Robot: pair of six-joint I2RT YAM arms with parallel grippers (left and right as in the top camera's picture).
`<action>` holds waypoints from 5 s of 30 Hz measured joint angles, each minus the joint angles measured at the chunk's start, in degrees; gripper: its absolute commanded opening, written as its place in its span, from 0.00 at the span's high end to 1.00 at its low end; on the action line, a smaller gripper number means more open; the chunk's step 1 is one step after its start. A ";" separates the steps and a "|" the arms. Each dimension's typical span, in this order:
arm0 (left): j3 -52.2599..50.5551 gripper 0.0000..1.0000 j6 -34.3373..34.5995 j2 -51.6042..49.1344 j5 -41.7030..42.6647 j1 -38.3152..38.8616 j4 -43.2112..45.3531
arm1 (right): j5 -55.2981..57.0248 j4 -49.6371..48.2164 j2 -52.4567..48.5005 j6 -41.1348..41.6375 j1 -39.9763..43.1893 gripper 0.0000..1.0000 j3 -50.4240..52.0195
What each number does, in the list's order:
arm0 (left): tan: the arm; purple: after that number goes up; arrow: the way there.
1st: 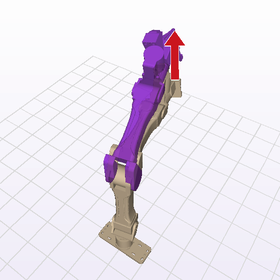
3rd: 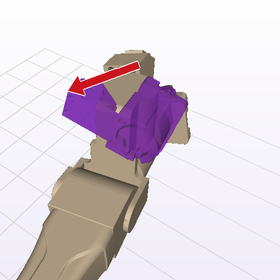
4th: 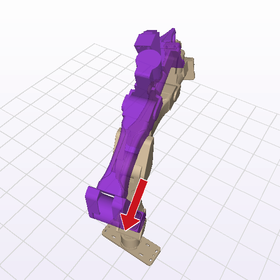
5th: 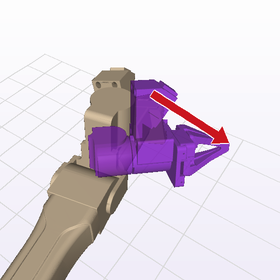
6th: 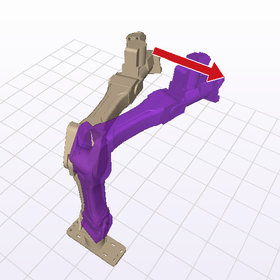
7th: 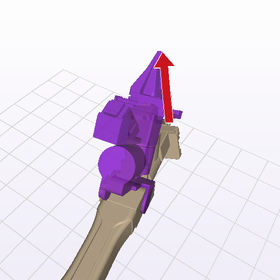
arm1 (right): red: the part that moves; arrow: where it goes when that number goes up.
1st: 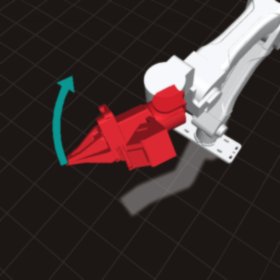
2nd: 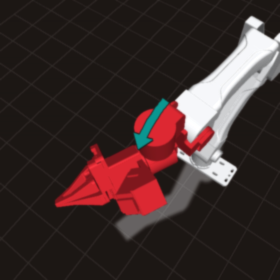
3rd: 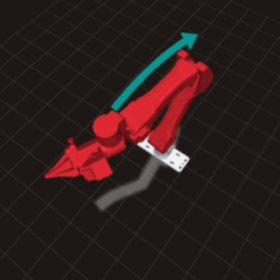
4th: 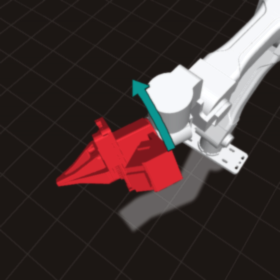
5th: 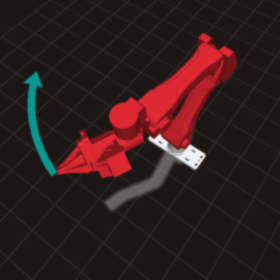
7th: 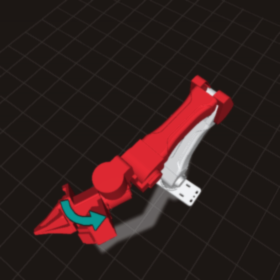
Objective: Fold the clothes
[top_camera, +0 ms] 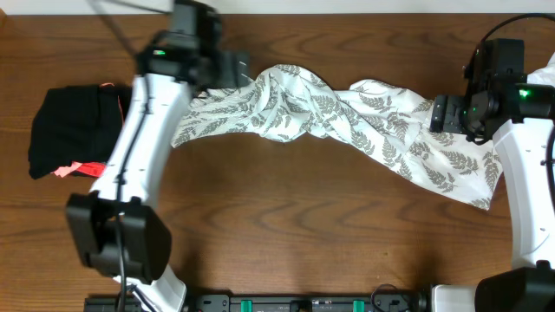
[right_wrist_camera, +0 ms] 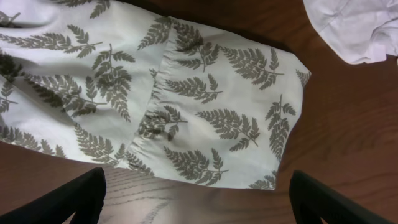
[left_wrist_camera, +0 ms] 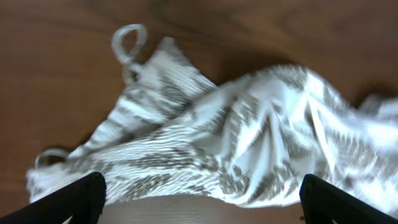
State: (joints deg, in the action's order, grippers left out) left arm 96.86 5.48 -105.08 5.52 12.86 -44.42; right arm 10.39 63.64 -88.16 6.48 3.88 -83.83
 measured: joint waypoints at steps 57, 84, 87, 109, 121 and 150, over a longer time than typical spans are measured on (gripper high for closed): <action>-5.55 0.94 -22.82 -14.56 -12.92 5.35 5.11 | -0.59 -0.85 0.04 0.02 0.11 0.14 0.00; -5.33 0.94 -16.00 12.20 -17.55 5.29 -3.82 | -16.35 -9.16 0.04 9.14 3.67 0.11 28.06; -5.33 0.94 -15.98 12.20 -17.55 5.29 -3.82 | -17.59 -12.63 0.04 10.10 3.67 0.11 31.65; -5.33 0.94 -15.98 12.20 -17.55 5.29 -4.33 | -11.43 -35.17 0.04 18.45 3.67 0.10 42.75; -5.33 0.94 -15.98 12.20 -17.55 5.29 -4.70 | -4.20 -30.36 0.04 31.61 3.67 0.01 43.32; -5.33 0.94 -15.98 12.20 -17.55 5.29 -5.55 | -0.13 -67.80 2.91 48.04 4.92 0.99 58.07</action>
State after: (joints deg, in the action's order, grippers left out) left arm 91.53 -10.50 -92.88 -12.03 18.15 -49.98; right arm 10.26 -4.16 -85.25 54.52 8.80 -25.76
